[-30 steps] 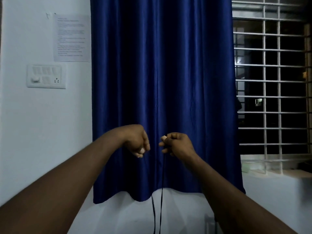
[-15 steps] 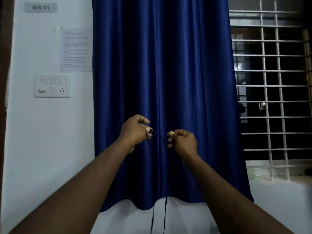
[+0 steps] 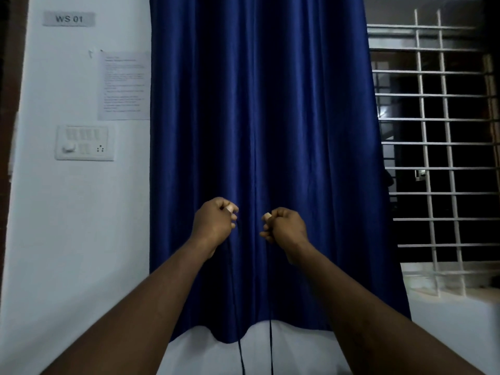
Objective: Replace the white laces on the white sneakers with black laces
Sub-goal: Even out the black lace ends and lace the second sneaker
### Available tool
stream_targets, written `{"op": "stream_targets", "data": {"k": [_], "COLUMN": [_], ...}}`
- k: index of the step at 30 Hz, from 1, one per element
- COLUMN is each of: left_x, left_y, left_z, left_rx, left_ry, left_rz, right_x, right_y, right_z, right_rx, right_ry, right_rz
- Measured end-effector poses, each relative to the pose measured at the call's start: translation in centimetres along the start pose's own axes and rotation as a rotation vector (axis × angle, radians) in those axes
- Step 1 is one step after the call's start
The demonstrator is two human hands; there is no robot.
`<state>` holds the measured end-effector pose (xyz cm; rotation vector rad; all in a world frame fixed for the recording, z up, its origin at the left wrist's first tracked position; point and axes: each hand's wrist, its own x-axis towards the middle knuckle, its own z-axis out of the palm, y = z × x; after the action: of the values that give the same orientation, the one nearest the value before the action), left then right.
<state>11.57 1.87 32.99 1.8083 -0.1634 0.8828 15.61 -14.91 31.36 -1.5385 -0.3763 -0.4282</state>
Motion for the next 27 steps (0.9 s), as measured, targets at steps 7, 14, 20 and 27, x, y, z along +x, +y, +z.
{"op": "stream_targets", "data": {"k": [7,14,20,27], "left_x": [-0.6,-1.7,-2.4,-4.2], "left_y": [-0.9,-2.5,-3.8,-7.5], "left_z": [0.3,1.2,2.7,4.5], "left_rx": [-0.112,-0.091,0.185,0.221], "left_ry": [-0.026,-0.116,-0.133,-0.157], "left_rz": [-0.052,-0.063,0.016,-0.087], "right_x": [-0.2,-0.5,-0.4,-3.2], "right_y": [0.6,2.0,2.8,5.5], "right_z": [0.3,1.0,1.0,1.5], "right_rx": [0.02,-0.03,-0.093,-0.004], "right_ry": [-0.073,-0.103,-0.091,-0.054], "right_rz": [-0.02,-0.012,-0.06,-0.048]}}
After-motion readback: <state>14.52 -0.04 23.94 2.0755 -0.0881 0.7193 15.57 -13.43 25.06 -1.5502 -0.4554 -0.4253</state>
